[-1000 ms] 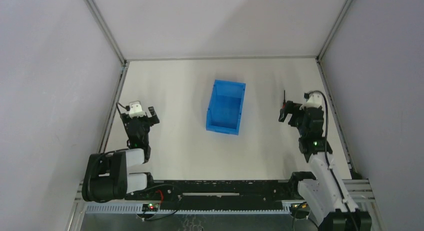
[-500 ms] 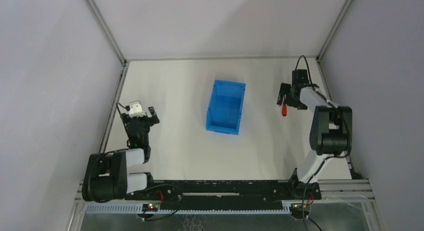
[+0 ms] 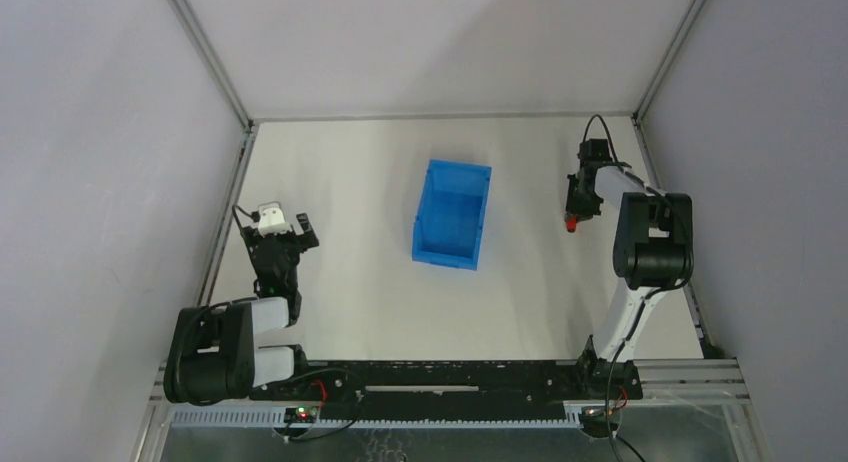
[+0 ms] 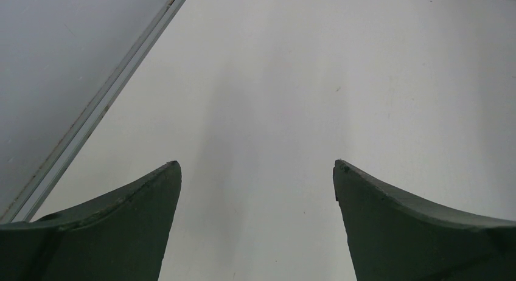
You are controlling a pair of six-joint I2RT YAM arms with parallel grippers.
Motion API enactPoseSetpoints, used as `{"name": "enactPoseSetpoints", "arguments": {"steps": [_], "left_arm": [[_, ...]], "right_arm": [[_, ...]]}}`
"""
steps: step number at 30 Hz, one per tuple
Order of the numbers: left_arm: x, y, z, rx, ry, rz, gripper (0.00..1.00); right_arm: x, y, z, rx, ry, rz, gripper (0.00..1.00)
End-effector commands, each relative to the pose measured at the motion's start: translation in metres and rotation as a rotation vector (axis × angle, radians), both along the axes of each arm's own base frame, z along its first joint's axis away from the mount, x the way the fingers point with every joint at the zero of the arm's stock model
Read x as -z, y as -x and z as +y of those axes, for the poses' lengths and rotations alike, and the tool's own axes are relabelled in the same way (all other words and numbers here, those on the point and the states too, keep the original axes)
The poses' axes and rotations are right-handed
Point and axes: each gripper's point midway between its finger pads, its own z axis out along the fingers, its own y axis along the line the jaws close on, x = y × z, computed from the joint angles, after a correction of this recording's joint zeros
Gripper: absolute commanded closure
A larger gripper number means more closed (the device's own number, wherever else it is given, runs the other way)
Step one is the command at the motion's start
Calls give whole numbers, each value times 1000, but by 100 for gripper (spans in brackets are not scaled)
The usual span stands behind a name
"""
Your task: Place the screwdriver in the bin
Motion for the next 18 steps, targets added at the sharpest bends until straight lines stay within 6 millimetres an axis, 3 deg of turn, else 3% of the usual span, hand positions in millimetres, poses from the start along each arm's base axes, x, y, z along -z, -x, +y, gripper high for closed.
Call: {"name": "enactPoseSetpoints", "arguments": {"steps": [1,3,7,13,18], "left_arm": [[-35,-13,0,1,-14,-112,0],[-35,-14,0,2,-14,-111,0],[-35,-14,0,1,-14,-112,0],[-35,-14,0,2,-14,-112,0],[-35,-14,0,2,-14,-112,0]], "right_arm": [[-13,-5,1,-17,-10,-28,94],[-30,-6,2,-15,-13,-64,99],[-75,0,5,19,-21,-144,100],[-138,26,13,140,-88,-206,98],[-187,38,36,108,-173,-316,95]]}}
